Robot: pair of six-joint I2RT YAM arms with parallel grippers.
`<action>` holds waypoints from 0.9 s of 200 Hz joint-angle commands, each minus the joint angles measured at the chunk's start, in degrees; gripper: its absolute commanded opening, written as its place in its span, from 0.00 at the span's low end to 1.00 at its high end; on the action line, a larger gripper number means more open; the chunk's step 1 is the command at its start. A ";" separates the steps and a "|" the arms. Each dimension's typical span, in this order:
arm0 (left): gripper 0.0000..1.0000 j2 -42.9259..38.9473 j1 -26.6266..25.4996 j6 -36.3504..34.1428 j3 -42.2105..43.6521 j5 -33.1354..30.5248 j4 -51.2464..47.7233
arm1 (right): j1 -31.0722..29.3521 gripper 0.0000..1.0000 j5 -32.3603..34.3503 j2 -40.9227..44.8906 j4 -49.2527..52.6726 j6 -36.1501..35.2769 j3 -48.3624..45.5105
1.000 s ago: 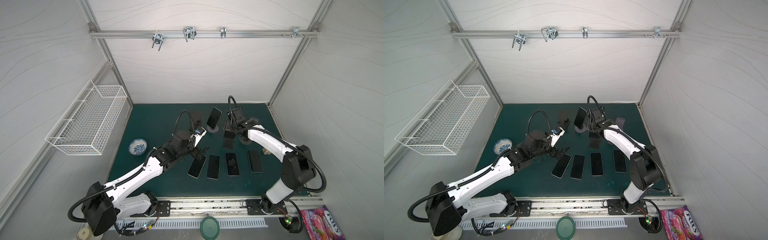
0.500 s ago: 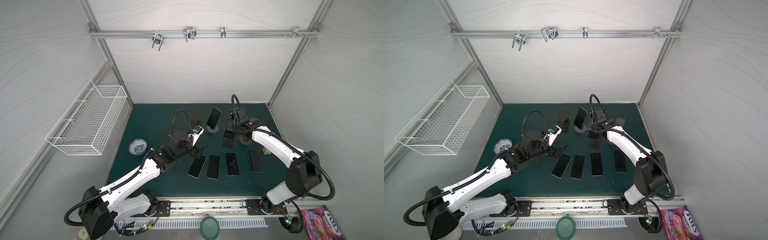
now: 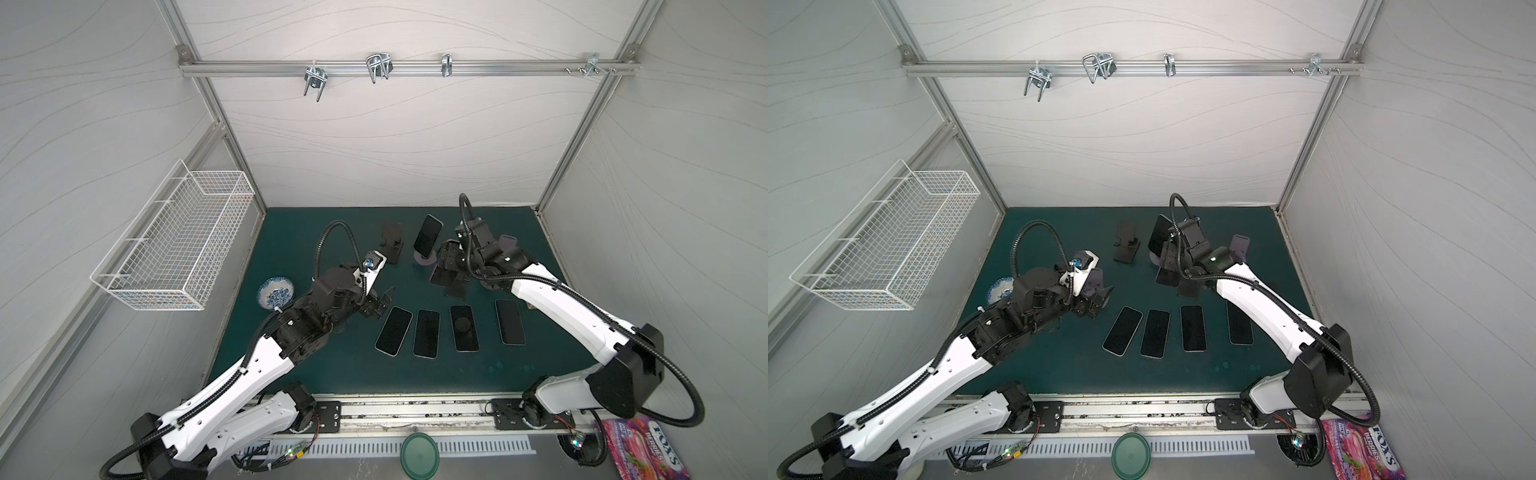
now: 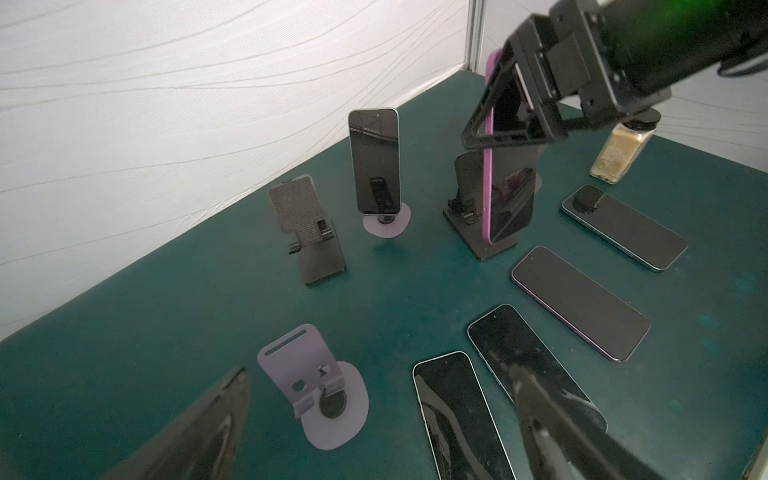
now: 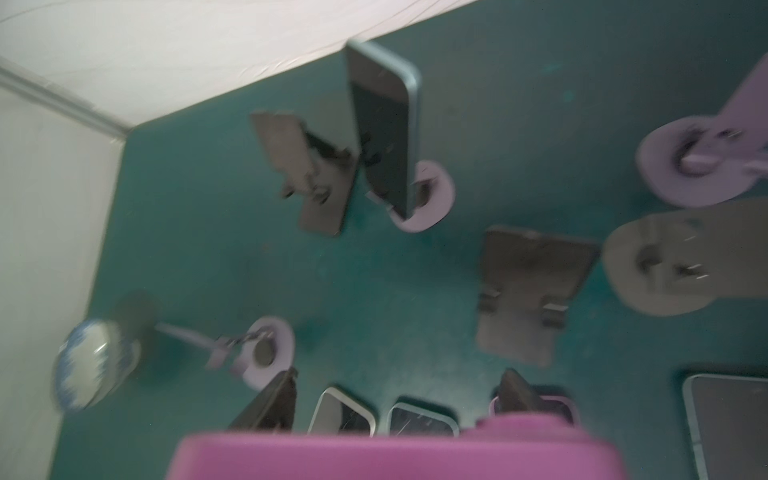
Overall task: Remove the phone from the phone stand
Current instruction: 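Lift the pink-framed phone off the stand while the left gripper moves nearer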
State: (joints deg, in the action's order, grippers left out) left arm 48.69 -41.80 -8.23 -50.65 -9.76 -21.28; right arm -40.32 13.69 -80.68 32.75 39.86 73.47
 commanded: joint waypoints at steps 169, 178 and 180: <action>0.99 -23.01 -0.22 -3.55 14.00 -10.54 -4.08 | -14.27 0.62 -13.77 -1.70 -4.86 16.77 -4.76; 0.99 -23.35 -0.27 -3.51 14.16 -11.38 -3.90 | -14.38 0.62 -14.17 -2.22 -5.22 17.39 -4.70; 0.99 -23.41 -0.25 -3.47 14.17 -11.41 -3.87 | -14.36 0.62 -14.16 -2.31 -5.32 17.54 -4.71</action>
State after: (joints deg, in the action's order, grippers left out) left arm 26.68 -41.80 -10.79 -36.27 -18.50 -28.69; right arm -54.30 1.56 -81.91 30.65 53.74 68.49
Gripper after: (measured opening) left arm 0.989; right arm 0.747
